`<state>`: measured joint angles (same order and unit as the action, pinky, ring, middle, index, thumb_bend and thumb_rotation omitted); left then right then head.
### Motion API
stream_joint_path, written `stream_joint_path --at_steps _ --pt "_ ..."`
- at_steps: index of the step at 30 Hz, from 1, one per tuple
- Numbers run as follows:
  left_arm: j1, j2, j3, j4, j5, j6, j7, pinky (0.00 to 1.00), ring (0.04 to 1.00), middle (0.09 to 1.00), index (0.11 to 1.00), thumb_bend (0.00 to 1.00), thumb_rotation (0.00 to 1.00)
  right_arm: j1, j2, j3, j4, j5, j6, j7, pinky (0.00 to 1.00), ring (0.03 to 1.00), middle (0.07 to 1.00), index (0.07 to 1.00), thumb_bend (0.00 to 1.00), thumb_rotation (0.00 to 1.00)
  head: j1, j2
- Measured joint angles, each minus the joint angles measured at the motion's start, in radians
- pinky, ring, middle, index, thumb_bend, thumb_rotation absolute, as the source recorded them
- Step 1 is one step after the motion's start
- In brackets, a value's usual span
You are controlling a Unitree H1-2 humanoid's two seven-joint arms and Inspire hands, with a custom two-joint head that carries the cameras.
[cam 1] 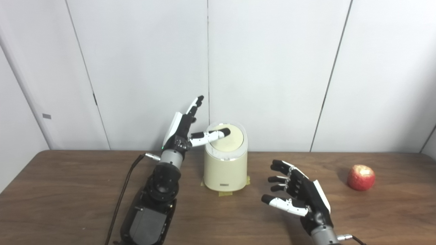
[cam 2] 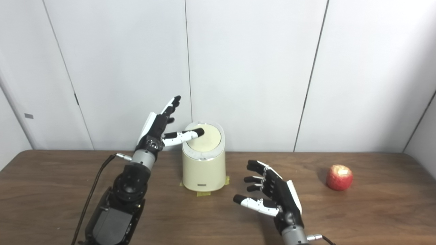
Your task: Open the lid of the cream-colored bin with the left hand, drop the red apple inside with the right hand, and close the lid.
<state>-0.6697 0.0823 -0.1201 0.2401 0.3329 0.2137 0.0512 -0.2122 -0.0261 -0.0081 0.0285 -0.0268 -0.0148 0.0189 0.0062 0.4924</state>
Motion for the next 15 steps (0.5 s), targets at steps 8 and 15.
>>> stream_joint_path --at_steps 8,15 --pt "-0.037 0.006 -0.036 0.108 0.090 -0.026 0.069 0.79 0.964 0.975 1.000 0.91 0.26 0.009 0.008 0.005 -0.023 -0.001 0.002 0.000 0.55 0.676 0.788 0.761 0.82 0.16 -0.008 0.003" --pt "-0.047 0.006 -0.045 0.137 0.120 -0.029 0.081 0.81 0.981 0.985 1.000 0.87 0.23 0.019 0.012 0.009 -0.036 -0.002 0.010 0.000 0.54 0.673 0.788 0.763 0.82 0.15 -0.017 0.006"
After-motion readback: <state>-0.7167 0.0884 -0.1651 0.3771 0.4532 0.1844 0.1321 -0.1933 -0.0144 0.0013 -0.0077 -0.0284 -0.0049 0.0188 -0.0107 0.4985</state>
